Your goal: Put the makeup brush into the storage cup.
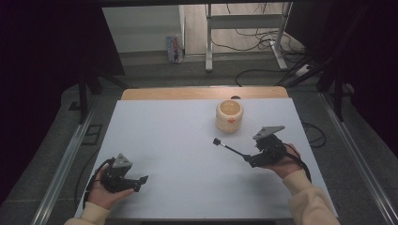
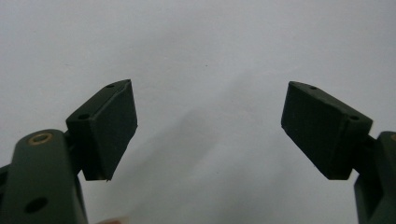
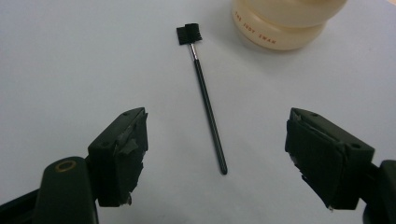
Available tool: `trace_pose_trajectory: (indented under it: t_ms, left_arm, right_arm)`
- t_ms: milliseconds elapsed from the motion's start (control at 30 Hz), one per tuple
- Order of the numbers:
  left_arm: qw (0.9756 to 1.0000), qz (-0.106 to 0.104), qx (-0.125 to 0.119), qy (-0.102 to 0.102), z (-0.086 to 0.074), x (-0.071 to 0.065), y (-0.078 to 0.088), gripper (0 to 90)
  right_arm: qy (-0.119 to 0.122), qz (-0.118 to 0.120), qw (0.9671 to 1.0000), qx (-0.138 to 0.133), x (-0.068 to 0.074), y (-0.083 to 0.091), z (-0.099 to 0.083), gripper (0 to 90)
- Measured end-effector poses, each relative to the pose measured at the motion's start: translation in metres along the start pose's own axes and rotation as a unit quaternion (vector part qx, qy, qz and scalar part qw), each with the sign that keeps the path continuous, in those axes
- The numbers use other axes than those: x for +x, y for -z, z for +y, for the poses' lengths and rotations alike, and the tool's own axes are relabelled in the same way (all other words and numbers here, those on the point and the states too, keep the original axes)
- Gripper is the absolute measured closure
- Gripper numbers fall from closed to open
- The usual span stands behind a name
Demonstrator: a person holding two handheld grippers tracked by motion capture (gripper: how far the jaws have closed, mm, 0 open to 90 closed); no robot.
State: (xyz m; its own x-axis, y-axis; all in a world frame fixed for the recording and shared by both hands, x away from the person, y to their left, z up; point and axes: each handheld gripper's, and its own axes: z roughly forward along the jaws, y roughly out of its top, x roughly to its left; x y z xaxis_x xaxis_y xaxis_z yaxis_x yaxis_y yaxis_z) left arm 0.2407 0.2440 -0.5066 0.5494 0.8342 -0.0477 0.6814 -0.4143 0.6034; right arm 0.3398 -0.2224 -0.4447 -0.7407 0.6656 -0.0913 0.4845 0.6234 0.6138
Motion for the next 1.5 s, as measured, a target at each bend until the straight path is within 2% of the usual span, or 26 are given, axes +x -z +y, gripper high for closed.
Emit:
trace_pose_trajectory:
  t_ms: [367, 700, 800, 1267, 1500]
  left_arm:
    - [1.0000, -0.001, 0.001, 0.000, 0.000, 0.000, 0.000, 18.6]
    - [1.0000, -0.002, 0.001, 0.000, 0.000, 0.000, -0.001, 18.6]
    - [1.0000, -0.002, 0.001, 0.000, 0.000, 0.000, -0.001, 18.6]
    - [1.0000, -0.004, 0.003, 0.001, 0.000, 0.000, -0.001, 18.2]
    - [1.0000, -0.004, 0.002, 0.000, 0.000, 0.000, -0.001, 18.2]
  right_arm:
    - [-0.004, 0.006, 1.0000, 0.000, -0.003, -0.008, 0.015, 20.1]
    - [-0.005, 0.014, 0.9998, 0.010, -0.006, -0.018, 0.028, 18.6]
    - [-0.012, 0.023, 0.9996, 0.011, -0.007, -0.022, 0.032, 18.4]
    - [-0.011, 0.031, 0.9983, 0.049, -0.013, -0.043, 0.050, 17.3]
    - [-0.002, 0.033, 0.9974, 0.065, -0.010, -0.054, 0.056, 19.4]
